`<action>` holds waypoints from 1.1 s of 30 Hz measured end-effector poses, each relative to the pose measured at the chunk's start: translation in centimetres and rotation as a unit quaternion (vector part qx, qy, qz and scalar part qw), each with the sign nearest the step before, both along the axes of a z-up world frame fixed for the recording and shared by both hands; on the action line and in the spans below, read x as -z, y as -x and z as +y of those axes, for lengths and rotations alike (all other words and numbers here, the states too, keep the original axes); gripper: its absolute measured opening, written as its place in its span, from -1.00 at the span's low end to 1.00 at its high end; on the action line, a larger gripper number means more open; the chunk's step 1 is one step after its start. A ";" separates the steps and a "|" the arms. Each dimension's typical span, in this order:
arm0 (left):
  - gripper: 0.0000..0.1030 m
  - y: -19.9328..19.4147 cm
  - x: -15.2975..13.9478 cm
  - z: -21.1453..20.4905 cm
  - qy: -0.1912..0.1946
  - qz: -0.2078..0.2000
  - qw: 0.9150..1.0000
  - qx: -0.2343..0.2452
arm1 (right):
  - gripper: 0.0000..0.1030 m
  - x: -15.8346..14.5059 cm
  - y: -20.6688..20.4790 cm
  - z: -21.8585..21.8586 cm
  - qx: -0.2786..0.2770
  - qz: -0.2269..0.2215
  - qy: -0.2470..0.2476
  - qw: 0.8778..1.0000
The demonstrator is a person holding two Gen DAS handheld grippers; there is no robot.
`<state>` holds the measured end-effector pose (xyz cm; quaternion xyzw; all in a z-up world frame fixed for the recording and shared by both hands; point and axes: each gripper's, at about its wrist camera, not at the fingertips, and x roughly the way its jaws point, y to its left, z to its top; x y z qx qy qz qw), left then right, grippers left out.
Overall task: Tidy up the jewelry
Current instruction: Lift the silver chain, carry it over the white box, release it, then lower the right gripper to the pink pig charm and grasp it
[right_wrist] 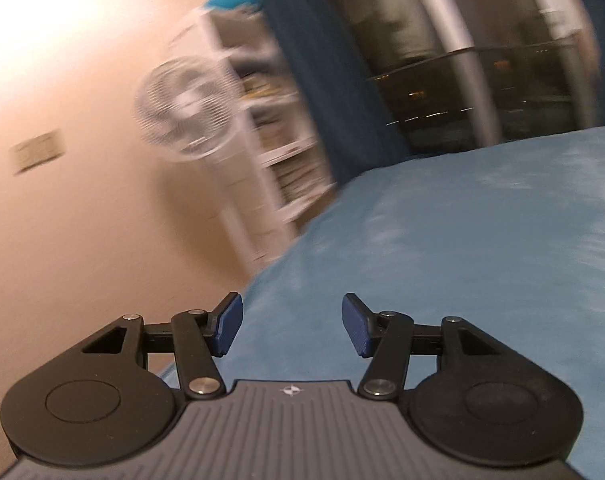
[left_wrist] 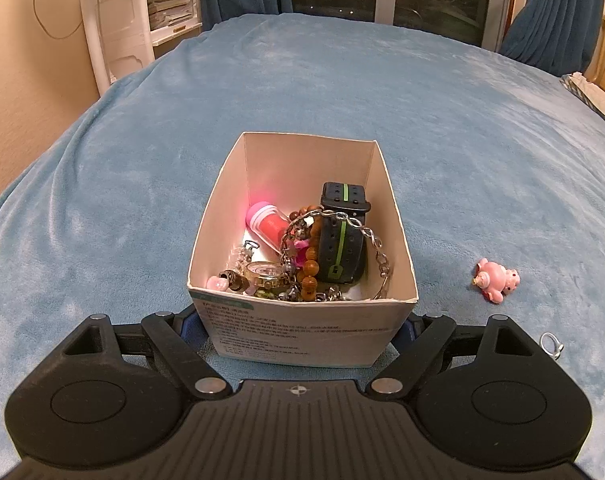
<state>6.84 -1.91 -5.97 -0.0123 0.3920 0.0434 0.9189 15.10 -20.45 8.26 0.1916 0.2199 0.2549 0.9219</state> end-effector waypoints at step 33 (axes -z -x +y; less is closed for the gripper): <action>0.15 -0.1 -0.1 0.0 0.002 0.002 1.000 -0.002 | 1.00 13.3 -1.9 -0.5 -0.023 0.200 0.237 0.951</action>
